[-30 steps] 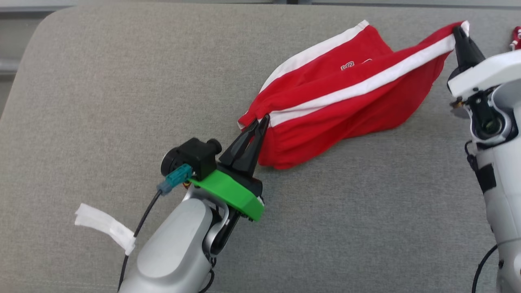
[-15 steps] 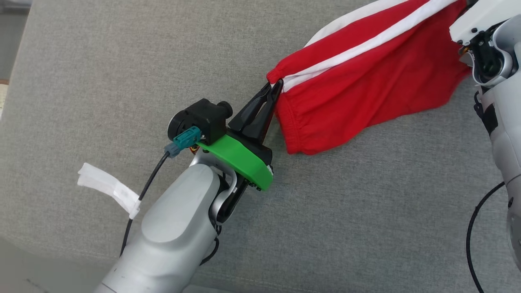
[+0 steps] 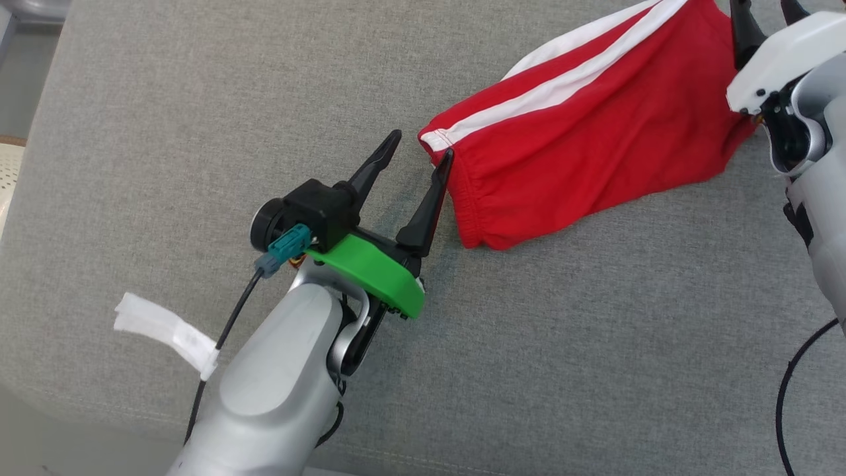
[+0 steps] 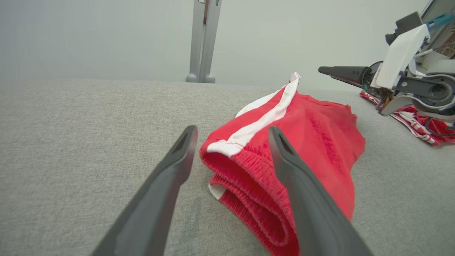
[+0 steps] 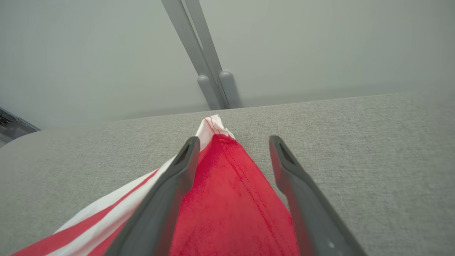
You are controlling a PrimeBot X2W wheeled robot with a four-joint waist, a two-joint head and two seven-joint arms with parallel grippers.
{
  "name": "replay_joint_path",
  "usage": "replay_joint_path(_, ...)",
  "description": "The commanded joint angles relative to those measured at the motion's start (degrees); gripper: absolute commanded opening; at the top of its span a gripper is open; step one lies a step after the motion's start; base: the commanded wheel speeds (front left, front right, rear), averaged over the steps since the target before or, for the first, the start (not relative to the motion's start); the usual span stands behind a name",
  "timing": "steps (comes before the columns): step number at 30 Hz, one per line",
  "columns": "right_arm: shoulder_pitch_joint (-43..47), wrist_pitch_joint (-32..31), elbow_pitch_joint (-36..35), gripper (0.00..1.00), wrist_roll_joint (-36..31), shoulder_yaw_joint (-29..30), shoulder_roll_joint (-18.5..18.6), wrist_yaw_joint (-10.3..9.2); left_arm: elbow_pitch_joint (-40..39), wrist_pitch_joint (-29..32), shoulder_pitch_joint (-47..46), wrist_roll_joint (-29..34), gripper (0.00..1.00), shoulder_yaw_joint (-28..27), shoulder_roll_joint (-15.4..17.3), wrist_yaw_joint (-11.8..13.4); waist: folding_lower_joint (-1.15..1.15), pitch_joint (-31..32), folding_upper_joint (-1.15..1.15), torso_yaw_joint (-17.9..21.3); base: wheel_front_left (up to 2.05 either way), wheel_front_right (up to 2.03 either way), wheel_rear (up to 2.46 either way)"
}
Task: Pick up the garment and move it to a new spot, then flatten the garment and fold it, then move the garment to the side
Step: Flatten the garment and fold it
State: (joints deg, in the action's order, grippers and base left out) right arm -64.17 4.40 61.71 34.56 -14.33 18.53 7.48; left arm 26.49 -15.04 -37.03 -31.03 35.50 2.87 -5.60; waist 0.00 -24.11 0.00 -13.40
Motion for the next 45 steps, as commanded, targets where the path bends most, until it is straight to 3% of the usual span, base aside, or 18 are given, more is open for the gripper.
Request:
replay_joint_path(1, 1.4, 0.1, -0.4, 1.00, 0.5, -0.9, 0.9, 0.00, -0.5, -0.1, 1.6, 1.0, 1.00, -1.3, 0.1, 0.2, 0.00, 0.8, 0.00, 0.3, 0.00, 0.00, 0.00)
replay_joint_path(11, 6.9, -1.5, 0.0, 1.00, 4.1, -7.2, 5.5, 0.00, -10.5, -0.1, 11.5, 6.3, 1.00, -16.5, 0.1, 1.5, 0.00, 1.2, 0.00, -0.6, 0.00, 0.00, 0.00)
replay_joint_path(19, 9.2, -2.5, 2.0, 1.00, 7.0, -9.7, 5.4, -0.01, -16.2, -0.1, 16.8, 9.8, 1.00, -24.9, 0.1, 1.9, 0.00, 1.1, 0.00, -1.4, 0.00, 0.00, 0.00)
replay_joint_path(20, 9.6, -2.7, 2.1, 0.74, 7.4, -10.0, 5.3, -0.01, -16.4, -0.1, 17.2, 10.1, 1.00, -25.4, 0.1, 1.9, 0.00, 1.1, 0.00, -1.4, 0.00, 0.00, 0.00)
replay_joint_path(21, 9.9, -3.0, 2.0, 0.28, 7.9, -10.2, 5.2, -0.01, -17.0, -0.1, 17.6, 10.5, 1.00, -26.0, 0.1, 1.9, 0.00, 1.2, 0.00, -1.5, 0.00, 0.00, 0.00)
replay_joint_path(22, 10.4, -2.6, 1.6, 0.00, 9.1, -10.6, 4.9, 0.00, -17.7, -0.1, 18.6, 10.8, 1.00, -26.8, 0.1, 1.8, 0.00, 1.6, 0.00, -1.4, 0.00, 0.00, 0.00)
replay_joint_path(37, 20.4, 3.8, -5.3, 0.00, 19.3, -12.2, 6.2, -0.01, -16.9, -0.1, 24.4, 14.2, 1.00, -30.0, 0.1, 0.7, 0.00, 9.6, 0.00, 3.9, 0.00, 0.00, 0.00)
replay_joint_path(45, 29.3, 6.5, -10.0, 0.00, 25.4, -11.8, 9.6, -0.01, -16.0, -0.1, 27.8, 16.7, 1.00, -32.3, 0.1, -0.3, 0.00, 13.7, 0.00, 7.6, 0.00, 0.00, 0.00)
